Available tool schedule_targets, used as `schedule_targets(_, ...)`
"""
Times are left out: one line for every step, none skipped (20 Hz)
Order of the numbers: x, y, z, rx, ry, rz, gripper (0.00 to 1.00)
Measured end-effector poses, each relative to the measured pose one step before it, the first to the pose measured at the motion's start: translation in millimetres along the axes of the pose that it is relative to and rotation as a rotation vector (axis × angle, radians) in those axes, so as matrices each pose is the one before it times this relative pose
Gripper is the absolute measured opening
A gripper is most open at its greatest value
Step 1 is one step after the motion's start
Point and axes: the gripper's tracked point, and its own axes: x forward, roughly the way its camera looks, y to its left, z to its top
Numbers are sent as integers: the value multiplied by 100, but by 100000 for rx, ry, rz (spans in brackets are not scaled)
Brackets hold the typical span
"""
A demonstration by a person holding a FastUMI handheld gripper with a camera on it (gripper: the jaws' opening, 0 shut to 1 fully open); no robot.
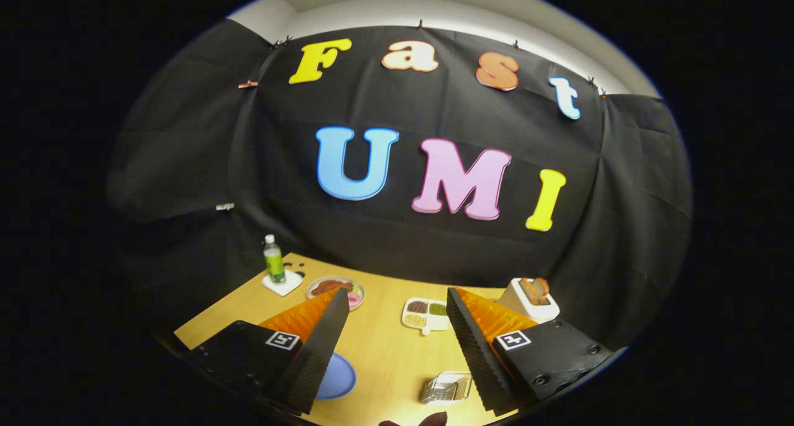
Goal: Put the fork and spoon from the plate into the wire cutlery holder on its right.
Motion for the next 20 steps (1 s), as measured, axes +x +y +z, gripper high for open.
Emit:
schedule_targets(-8, 937, -1056, 1258, 3850, 1772, 98)
schedule_targets(122, 1154, -1485, 1935, 4622, 2381, 98)
schedule_targets(205, 1184, -1476, 2489, 4913, 2362, 98)
schedule_targets(455, 1256, -1881, 2868, 5627, 2468, 98)
schedule_targets(294, 827, -1674, 2103, 5398, 1262, 98)
schedule_targets(587, 771, -1982, 1977, 6223, 791, 98)
schedule_targets(663, 498, -2099, 970, 6921, 206, 98)
schedule_targets(746, 638, -1956, 21, 6095, 692, 98)
schedule_targets(852, 630, -1565, -577, 5253, 1067, 98)
schedule_targets(846, 813, -1532, -593, 4644, 1541, 97)
schedule_targets(1090, 639, -1353, -362, 4278, 1120, 96)
schedule_targets(1004, 682, -1387, 97, 4090, 1635, 93)
schedule_targets(1218, 539, -933, 567, 3131, 1254, 93)
schedule_targets(1210, 283, -918, 392, 2873, 758, 92)
schedule_targets(1209, 166, -653, -609, 2134, -200, 90)
schedule_targets(1295, 222, -799, -1215, 2594, -905, 86)
schedule_targets(1233, 41, -657, -1349, 2540, -723, 84)
schedule_targets(1340, -38, -714, -1050, 2278, -1094, 78)
schedule_targets(1090, -101, -742, -803, 3311, -1438, 76)
schedule_targets(1020, -167, -629, -442, 2503, -1299, 72)
